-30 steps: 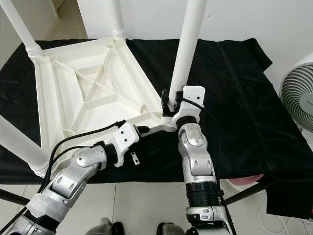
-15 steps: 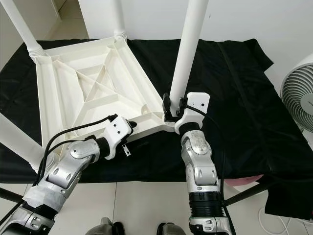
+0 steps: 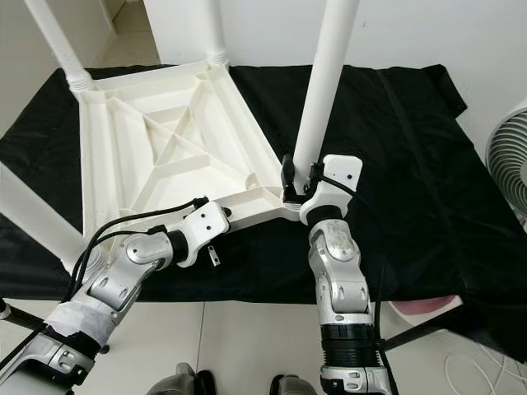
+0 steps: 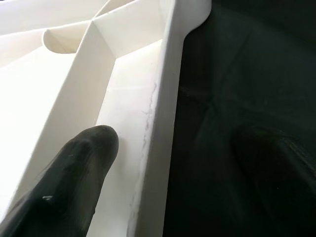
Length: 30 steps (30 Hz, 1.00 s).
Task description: Building children table
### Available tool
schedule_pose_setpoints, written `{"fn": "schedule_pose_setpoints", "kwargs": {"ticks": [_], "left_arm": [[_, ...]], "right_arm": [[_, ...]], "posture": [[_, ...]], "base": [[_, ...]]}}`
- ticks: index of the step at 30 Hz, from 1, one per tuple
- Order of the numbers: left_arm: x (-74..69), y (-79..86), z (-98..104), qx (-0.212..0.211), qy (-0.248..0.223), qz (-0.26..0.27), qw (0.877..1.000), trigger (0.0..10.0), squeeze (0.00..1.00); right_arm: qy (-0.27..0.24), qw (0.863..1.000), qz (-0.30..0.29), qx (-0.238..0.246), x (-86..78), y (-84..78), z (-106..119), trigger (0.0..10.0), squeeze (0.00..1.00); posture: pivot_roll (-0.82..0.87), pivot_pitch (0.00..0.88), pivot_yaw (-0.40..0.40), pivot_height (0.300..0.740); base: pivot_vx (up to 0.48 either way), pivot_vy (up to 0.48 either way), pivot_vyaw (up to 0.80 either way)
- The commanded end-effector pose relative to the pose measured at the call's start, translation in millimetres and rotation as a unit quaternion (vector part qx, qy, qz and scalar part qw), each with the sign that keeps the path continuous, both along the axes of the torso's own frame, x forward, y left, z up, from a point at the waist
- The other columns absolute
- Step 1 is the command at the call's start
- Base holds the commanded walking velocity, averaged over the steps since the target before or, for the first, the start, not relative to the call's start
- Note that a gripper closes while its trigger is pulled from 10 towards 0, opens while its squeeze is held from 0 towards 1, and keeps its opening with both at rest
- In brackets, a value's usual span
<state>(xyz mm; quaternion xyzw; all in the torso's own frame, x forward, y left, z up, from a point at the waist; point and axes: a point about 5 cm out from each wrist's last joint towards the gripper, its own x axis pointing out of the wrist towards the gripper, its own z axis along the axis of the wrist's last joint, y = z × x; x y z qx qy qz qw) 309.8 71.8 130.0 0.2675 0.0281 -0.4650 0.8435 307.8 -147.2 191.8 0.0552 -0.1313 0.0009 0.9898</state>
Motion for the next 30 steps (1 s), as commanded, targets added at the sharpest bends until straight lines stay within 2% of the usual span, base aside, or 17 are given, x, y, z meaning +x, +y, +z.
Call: {"fn": "schedule_pose_setpoints", "kwargs": {"ticks": [1,8,11,14,16,20,23,26,28,29,30], "left_arm": [[13.9,29.2,-5,0.037,-0.025,0.086,0.995,10.0,0.0],[18.3,26.6,0,0.034,-0.026,0.071,0.997,10.0,0.0],[19.9,17.3,2,0.031,-0.027,0.05,0.998,10.0,0.0],[20.1,17.3,2,0.031,-0.028,0.049,0.998,10.0,0.0],[18.2,10.1,2,0.021,-0.024,0.033,0.999,10.0,0.0],[15.8,5.6,2,0.016,-0.021,0.022,0.999,10.0,0.0],[13.9,4.7,0,0.014,-0.018,0.019,1.0,10.0,0.0],[13.5,6.6,-1,0.004,-0.01,0.026,1.0,10.0,0.0],[13.8,6.9,-1,0.002,-0.009,0.029,1.0,10.0,0.0],[14.2,7.0,-1,0.0,-0.009,0.03,0.999,10.0,0.0],[14.3,7.2,0,-0.003,-0.008,0.033,0.999,10.0,0.0]], "right_arm": [[-0.019,0.993,-0.114,0.016,-14.6,-41.8,1,10.0,0.0],[-0.018,0.991,-0.135,0.011,-24.3,-46.8,-2,10.0,0.0],[-0.013,0.987,-0.157,0.016,-32.4,-50.6,-5,10.0,0.0],[-0.013,0.987,-0.158,0.016,-32.5,-50.5,-5,10.0,0.0],[-0.01,0.982,-0.186,0.008,-42.1,-53.0,-9,10.0,0.0],[-0.006,0.98,-0.2,0.0,-48.0,-53.1,-12,10.0,0.0],[0.01,0.982,-0.187,0.008,-50.8,-47.0,-18,10.0,0.0],[0.009,0.995,-0.097,-0.006,-43.9,-25.8,-18,10.0,0.0],[0.007,0.997,-0.078,-0.004,-41.4,-22.3,-16,10.0,0.0],[0.006,0.998,-0.069,-0.002,-40.1,-21.1,-15,10.0,0.54],[0.002,0.999,-0.048,-0.004,-37.8,-19.2,-13,10.0,0.54]], "posture": [[-0.16,0.122,0.091,0.74],[-0.17,0.126,0.103,0.74],[-0.19,0.129,0.112,0.74],[-0.19,0.129,0.112,0.74],[-0.2,0.138,0.117,0.74],[-0.2,0.142,0.115,0.74],[-0.2,0.143,0.113,0.74],[-0.19,0.144,0.107,0.74],[-0.19,0.144,0.104,0.74],[-0.19,0.144,0.104,0.74],[-0.19,0.145,0.102,0.74]], "base": [[0.0,0.0,0.0],[0.0,0.0,0.0],[0.0,0.0,0.0],[0.0,0.0,0.0],[0.0,0.0,0.0],[0.0,0.0,0.0],[0.0,0.0,0.0],[0.0,0.0,0.0],[0.0,0.0,0.0],[0.0,0.0,0.0],[0.0,0.0,0.0]]}}
